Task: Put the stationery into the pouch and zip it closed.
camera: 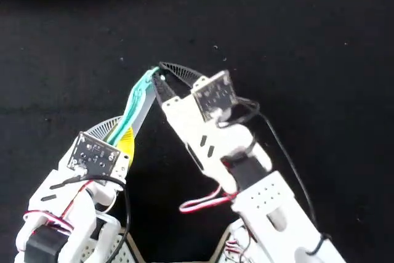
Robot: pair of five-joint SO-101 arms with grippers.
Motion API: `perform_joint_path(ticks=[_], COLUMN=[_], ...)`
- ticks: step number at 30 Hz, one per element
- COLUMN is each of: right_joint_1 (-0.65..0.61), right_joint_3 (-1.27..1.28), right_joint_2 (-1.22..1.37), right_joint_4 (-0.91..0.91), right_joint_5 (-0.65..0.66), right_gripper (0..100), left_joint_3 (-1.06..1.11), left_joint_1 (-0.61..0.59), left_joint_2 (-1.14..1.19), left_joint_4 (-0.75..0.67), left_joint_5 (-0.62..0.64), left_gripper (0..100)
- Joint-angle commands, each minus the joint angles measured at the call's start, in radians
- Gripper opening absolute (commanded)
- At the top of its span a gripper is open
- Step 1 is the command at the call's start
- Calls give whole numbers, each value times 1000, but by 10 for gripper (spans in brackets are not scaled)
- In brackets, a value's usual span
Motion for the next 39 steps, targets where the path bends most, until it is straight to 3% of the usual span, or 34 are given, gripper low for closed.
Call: perform_joint_path(ticks=[1, 17, 23, 26, 33, 39], right_joint_1=[98, 196, 195, 193, 86, -21], right_joint_3=[-65, -131, -128, -136, -173, -263], right_joint_2=[160, 343, 268, 153, -145, -197], right_joint_4=[-68, -80, -71, 31, 227, 353], right_joint_5=[3, 3, 3, 48, 146, 184], right_gripper=[12, 12, 12, 12, 12, 12], left_joint_3=[-24, -25, -27, -38, -81, 18], left_joint_1=[5, 5, 5, 5, 5, 5], left_joint_2=[-15, -15, -15, -15, -15, -15], left_joint_4=[-11, -11, -14, -18, -143, -195], left_joint_5=[0, 0, 0, 0, 120, 176], left_gripper=[29, 29, 29, 29, 29, 33])
